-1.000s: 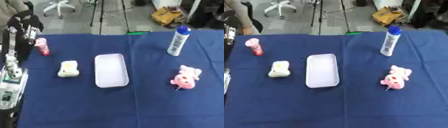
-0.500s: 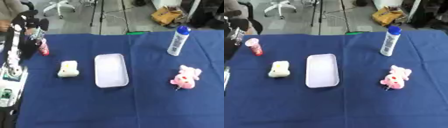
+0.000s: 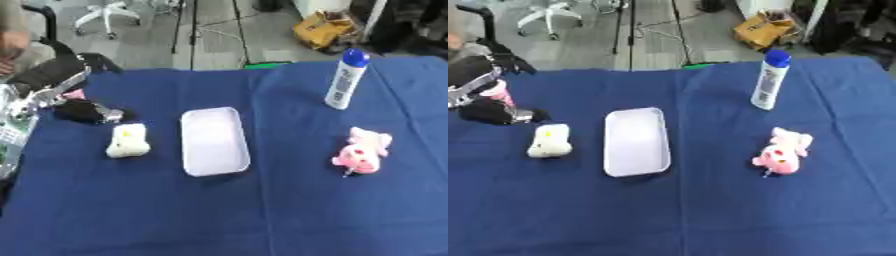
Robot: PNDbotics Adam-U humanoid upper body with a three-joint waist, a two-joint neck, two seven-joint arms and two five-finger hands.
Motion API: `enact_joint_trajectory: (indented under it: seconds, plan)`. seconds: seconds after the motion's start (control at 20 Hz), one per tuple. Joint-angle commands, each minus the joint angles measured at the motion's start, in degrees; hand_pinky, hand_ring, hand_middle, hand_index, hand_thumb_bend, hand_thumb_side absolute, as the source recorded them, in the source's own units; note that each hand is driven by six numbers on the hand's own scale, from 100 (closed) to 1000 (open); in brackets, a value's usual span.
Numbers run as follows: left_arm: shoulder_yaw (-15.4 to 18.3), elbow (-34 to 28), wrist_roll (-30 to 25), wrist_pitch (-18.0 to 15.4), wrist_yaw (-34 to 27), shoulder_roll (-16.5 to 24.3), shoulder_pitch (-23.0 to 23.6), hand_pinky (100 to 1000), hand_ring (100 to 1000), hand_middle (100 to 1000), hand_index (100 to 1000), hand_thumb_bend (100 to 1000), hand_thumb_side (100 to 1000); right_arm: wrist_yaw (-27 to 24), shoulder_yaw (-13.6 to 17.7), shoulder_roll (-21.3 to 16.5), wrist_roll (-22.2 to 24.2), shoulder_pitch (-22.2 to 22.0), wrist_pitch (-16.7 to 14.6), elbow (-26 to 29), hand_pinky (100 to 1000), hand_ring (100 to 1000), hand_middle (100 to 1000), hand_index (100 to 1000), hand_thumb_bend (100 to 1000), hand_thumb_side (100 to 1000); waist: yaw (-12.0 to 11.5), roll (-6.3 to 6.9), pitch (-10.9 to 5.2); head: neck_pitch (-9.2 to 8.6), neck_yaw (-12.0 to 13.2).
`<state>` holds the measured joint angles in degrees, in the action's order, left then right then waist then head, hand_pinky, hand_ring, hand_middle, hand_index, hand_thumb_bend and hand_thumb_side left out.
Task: Pick up objects on the table and place them in the box.
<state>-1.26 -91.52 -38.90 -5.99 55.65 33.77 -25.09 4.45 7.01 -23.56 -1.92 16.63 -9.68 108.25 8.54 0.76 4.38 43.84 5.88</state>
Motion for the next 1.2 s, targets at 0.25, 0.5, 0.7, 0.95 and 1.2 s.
enact_joint_trajectory:
  seconds: [0.25, 0.5, 0.7, 0.95, 1.2]
  plan:
    - [-1.0, 7.5, -3.0, -0.9, 3.4, -1.0, -2.8, 803, 827, 816, 872, 815, 634, -0.3, 0.2, -0.9, 0.2, 0.7, -0.1, 1.0, 806, 798, 788, 913, 243, 642, 0.2, -0.42, -0.60, 0.28, -0.6]
    - [-2.2, 13.9, -1.8, -1.5, 5.4, -3.6, -5.2, 800, 828, 828, 876, 814, 615, -0.3, 0.1, -0.7, 0.3, 0.7, -0.1, 0.9, 806, 798, 788, 914, 243, 642, 0.3, -0.49, -0.60, 0.28, -0.7]
    - [-2.3, 18.4, 0.4, -1.6, 8.2, -5.3, -6.5, 792, 819, 826, 871, 804, 598, -0.3, 0.2, -0.7, 0.3, 0.7, -0.2, 0.9, 806, 797, 788, 914, 243, 642, 0.3, -0.55, -0.60, 0.28, -0.7]
    - [-1.6, 23.0, 4.6, -1.2, 10.0, -6.8, -6.9, 789, 814, 821, 865, 794, 574, -0.4, 0.2, -0.7, 0.3, 0.6, -0.2, 0.9, 806, 797, 788, 914, 243, 642, 0.3, -0.58, -0.56, 0.28, -1.0]
    - [-1.1, 26.0, 7.9, -1.2, 11.7, -7.6, -7.4, 789, 814, 815, 862, 788, 576, -0.4, 0.2, -0.6, 0.3, 0.6, -0.2, 0.9, 806, 797, 787, 914, 244, 642, 0.2, -0.64, -0.55, 0.28, -1.1]
